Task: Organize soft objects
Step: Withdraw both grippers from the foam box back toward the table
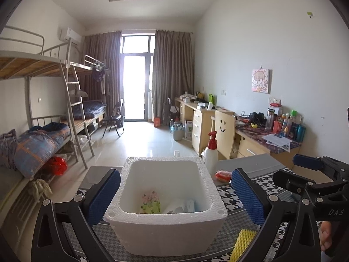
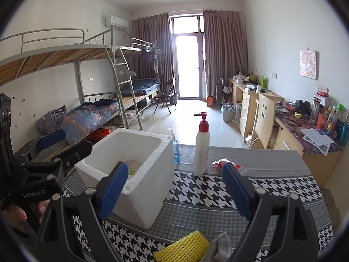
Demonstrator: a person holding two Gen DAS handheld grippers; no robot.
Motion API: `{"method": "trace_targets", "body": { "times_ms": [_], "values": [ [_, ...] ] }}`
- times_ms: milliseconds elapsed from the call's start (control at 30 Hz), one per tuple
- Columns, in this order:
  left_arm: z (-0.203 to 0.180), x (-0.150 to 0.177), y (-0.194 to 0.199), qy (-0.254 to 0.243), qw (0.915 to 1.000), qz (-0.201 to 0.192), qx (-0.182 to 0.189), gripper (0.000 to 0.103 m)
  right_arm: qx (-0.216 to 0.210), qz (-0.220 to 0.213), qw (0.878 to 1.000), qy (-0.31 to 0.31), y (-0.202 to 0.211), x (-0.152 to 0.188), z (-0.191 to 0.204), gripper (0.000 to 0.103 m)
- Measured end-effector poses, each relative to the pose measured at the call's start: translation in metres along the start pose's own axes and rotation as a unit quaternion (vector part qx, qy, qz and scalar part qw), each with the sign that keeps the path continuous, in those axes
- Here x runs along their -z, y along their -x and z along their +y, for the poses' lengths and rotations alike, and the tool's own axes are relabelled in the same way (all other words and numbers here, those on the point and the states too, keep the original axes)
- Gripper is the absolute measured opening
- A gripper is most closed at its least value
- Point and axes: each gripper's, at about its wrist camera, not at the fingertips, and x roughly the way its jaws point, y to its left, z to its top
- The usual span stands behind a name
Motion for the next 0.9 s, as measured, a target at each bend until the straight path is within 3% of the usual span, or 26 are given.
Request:
{"method": "trace_targets", "body": {
  "times_ms": [900],
  "values": [
    [-0.029, 0.013, 0.039, -0.023, 0.999, -0.016, 0.034, 0.102, 0.021, -0.03, 0.999, -0.016, 0.049, 0.023, -0.013, 0.091]
  ]
}}
